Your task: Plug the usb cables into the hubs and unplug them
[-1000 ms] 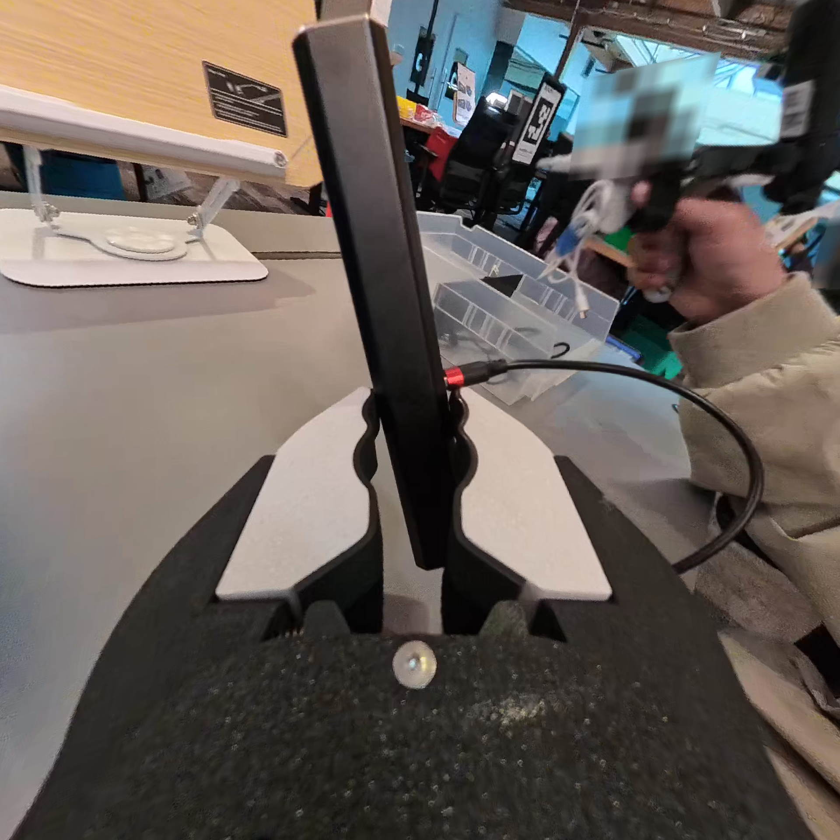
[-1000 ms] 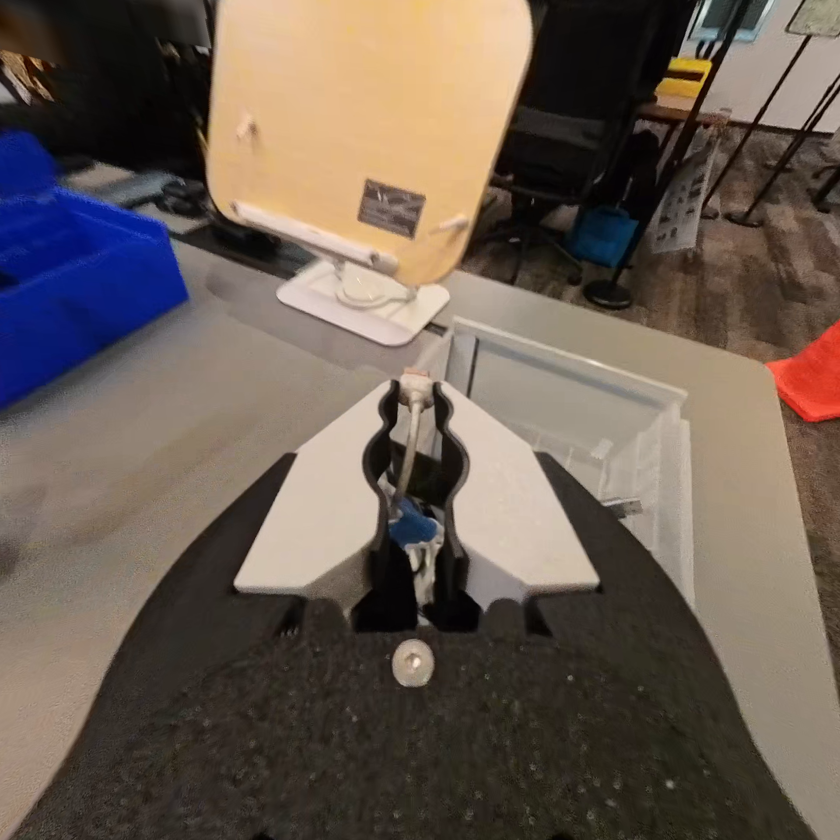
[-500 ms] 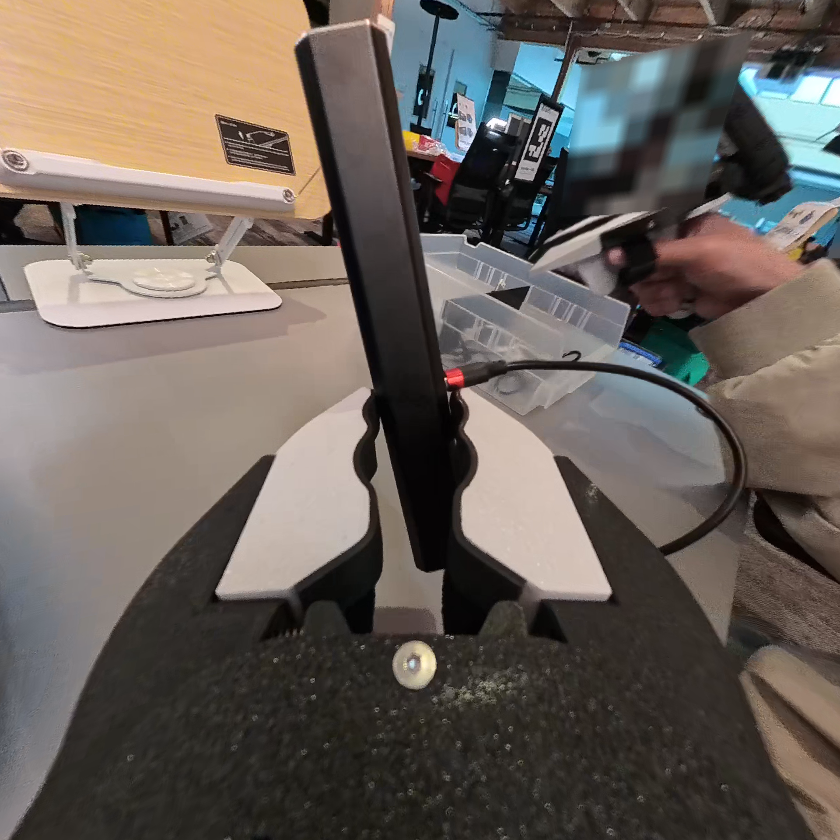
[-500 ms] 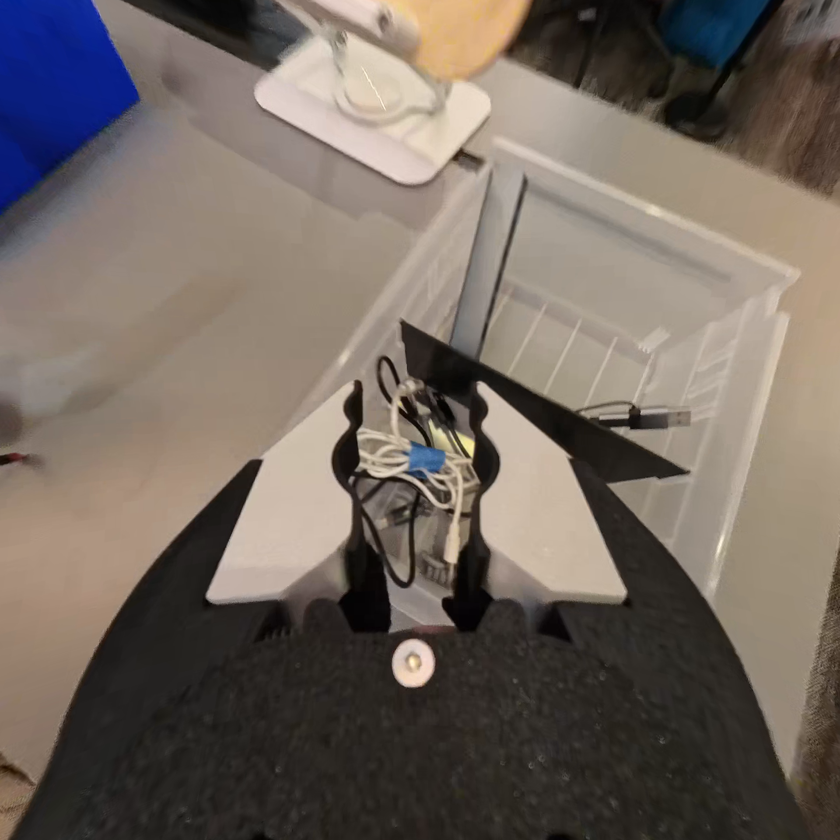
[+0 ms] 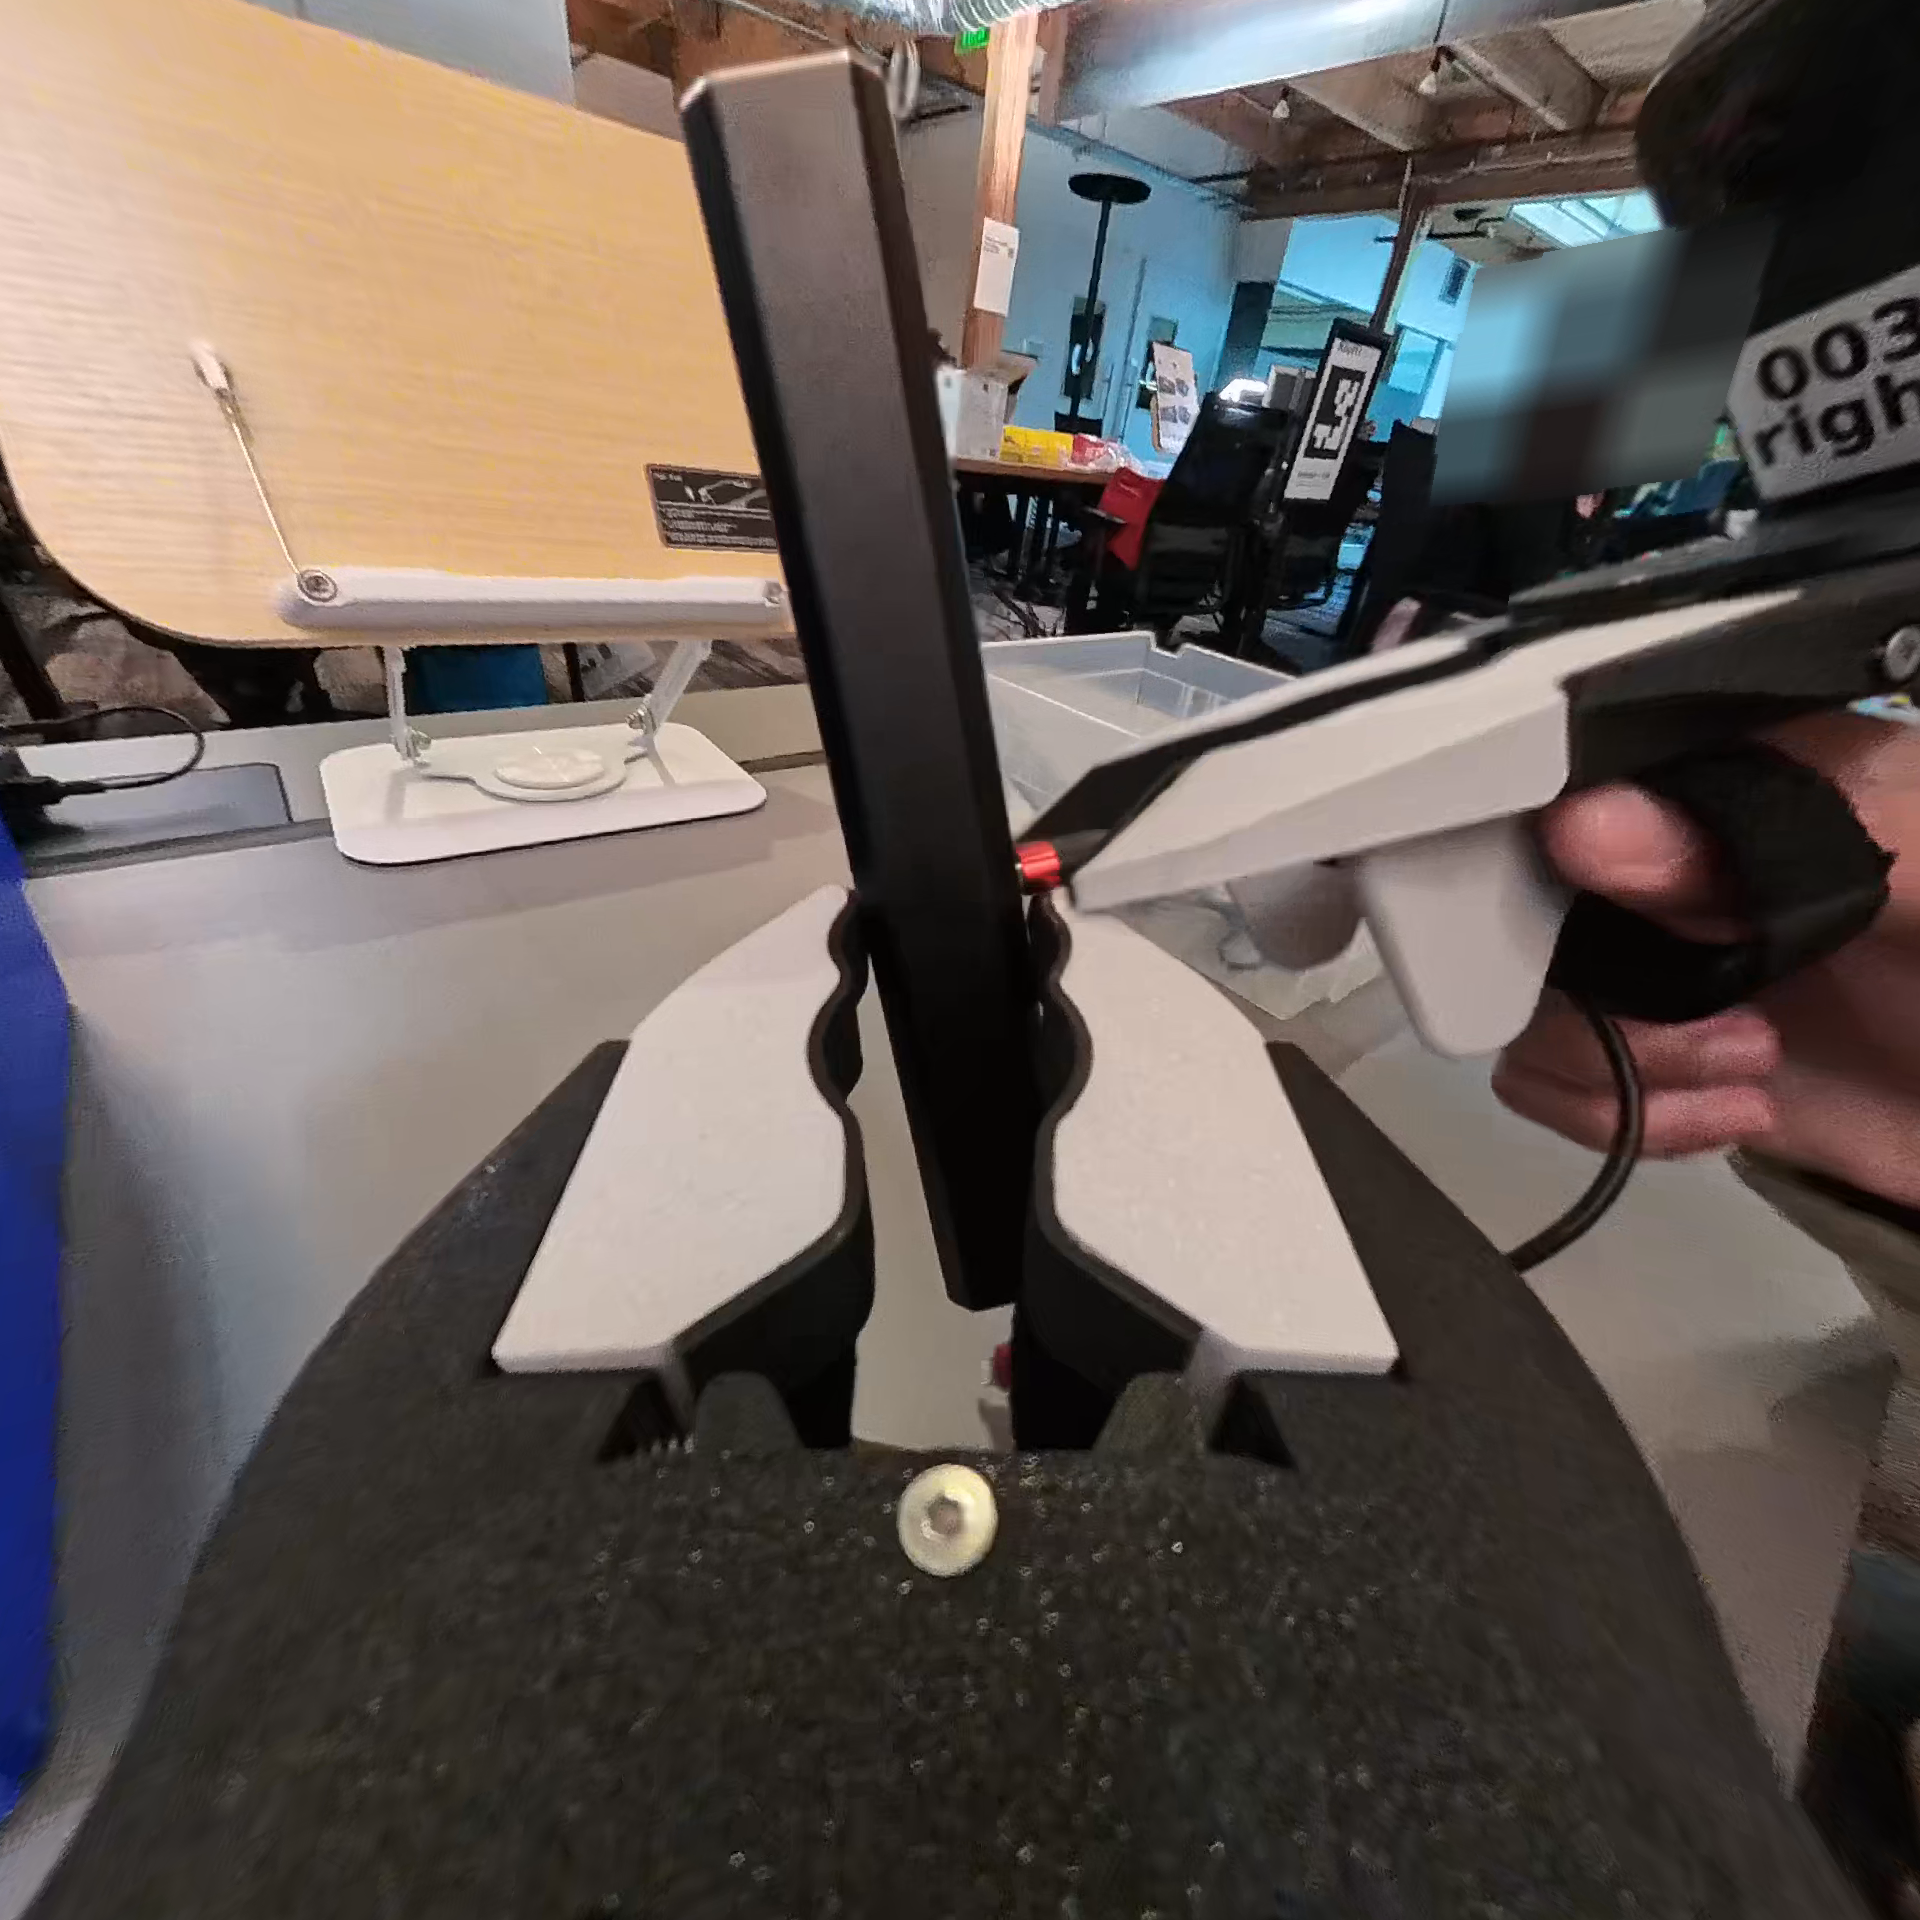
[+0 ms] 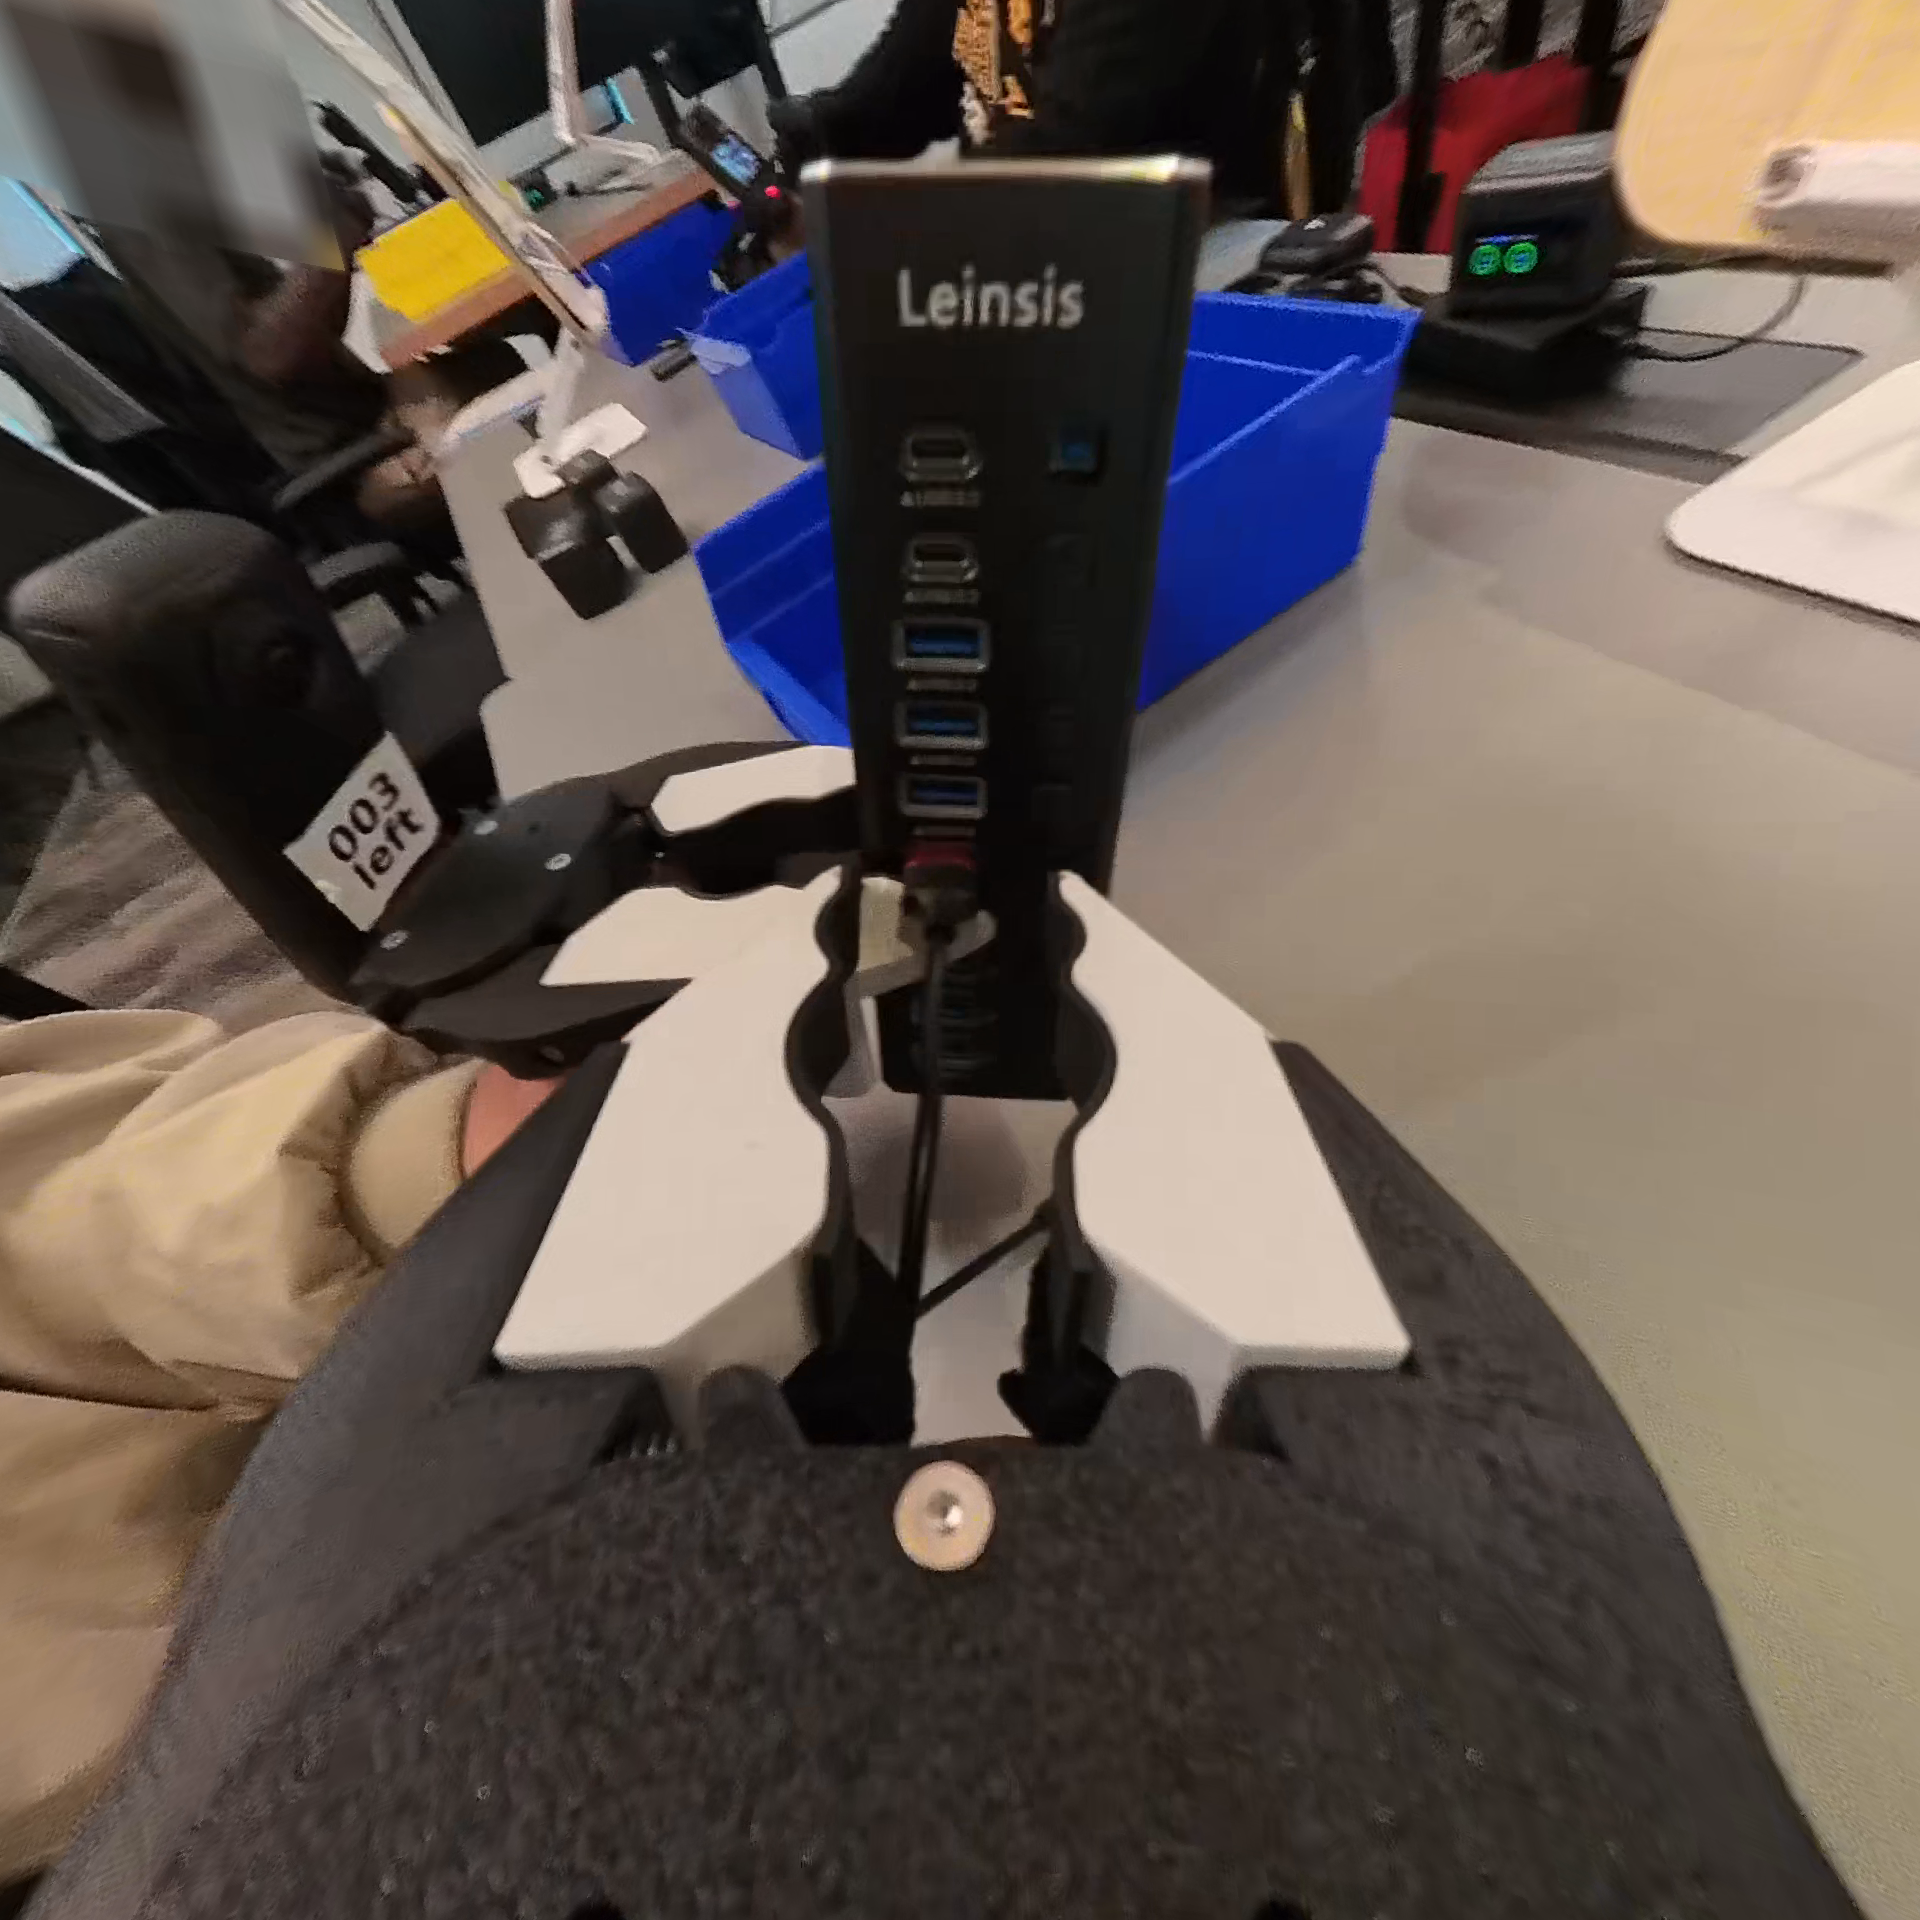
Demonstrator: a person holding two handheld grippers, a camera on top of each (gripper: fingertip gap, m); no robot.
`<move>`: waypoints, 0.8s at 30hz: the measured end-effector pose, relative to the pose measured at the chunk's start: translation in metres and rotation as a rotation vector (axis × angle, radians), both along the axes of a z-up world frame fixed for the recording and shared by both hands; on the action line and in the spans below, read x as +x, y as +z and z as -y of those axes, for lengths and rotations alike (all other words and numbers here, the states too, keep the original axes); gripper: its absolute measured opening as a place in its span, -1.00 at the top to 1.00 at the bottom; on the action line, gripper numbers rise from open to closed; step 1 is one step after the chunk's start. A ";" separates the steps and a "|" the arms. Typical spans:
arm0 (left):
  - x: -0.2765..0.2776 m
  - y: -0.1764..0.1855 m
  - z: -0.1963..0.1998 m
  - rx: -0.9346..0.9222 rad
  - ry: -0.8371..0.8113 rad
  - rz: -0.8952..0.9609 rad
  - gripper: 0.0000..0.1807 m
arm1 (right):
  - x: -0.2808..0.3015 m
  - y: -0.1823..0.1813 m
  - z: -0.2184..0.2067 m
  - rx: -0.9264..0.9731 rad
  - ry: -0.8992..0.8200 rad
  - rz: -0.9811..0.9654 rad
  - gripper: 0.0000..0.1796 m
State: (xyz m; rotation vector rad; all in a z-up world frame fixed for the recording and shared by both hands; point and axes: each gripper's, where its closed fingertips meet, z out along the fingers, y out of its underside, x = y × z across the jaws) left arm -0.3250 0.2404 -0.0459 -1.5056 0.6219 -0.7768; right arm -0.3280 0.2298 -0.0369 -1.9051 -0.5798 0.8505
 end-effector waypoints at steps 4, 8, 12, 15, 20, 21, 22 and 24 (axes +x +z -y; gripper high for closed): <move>0.000 0.005 0.001 0.038 0.002 0.032 0.67 | -0.002 0.007 0.000 0.093 -0.037 -0.011 0.84; 0.001 0.003 0.000 0.058 0.024 0.013 0.67 | -0.001 0.007 0.000 0.181 -0.092 0.011 0.85; 0.003 -0.002 -0.002 0.059 0.021 -0.069 0.68 | 0.002 0.004 0.001 0.238 -0.147 0.044 0.85; 0.001 -0.004 -0.004 0.070 0.030 -0.115 0.68 | 0.002 0.002 0.000 0.202 -0.132 0.002 0.85; 0.004 -0.008 -0.004 -0.013 0.052 -0.077 0.69 | 0.005 0.001 -0.001 0.224 -0.182 0.009 0.85; 0.005 -0.007 -0.005 -0.001 0.057 -0.088 0.69 | 0.006 0.001 -0.001 0.224 -0.193 0.004 0.85; 0.006 -0.007 -0.005 0.000 0.051 -0.086 0.69 | 0.007 0.002 -0.001 0.229 -0.205 0.003 0.85; 0.007 -0.009 -0.006 -0.025 0.037 -0.077 0.69 | 0.009 0.001 -0.002 0.240 -0.223 0.025 0.84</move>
